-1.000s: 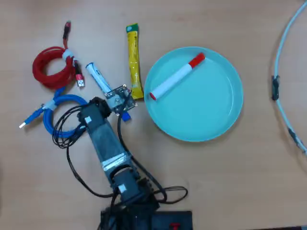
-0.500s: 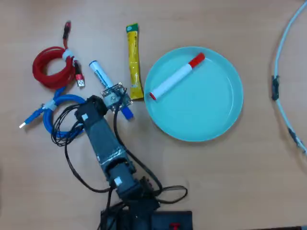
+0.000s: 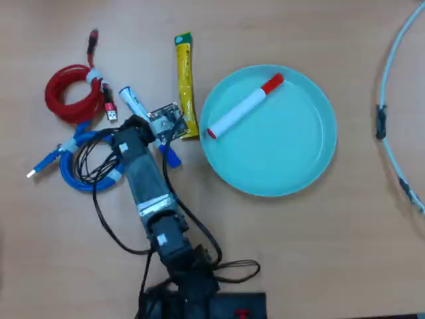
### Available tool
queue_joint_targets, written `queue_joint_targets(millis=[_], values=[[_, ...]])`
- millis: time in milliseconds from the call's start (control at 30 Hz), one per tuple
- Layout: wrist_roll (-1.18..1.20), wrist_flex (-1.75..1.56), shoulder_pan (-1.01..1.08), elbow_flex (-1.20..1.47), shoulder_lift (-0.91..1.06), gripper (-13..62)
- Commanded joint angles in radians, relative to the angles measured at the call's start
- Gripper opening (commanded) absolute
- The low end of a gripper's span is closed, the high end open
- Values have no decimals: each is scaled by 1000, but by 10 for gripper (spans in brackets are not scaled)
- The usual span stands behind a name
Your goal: Pick up the blue pen and put it in the green bowl
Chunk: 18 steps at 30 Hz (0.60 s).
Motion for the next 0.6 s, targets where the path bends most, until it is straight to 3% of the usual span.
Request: queue_joint_targets(millis=[0,233,567], values=[[-2,-51,18,-144,-46,223],[-11,-51,48,-291,-184,223],[-11,-52,66,-302,-247,225]])
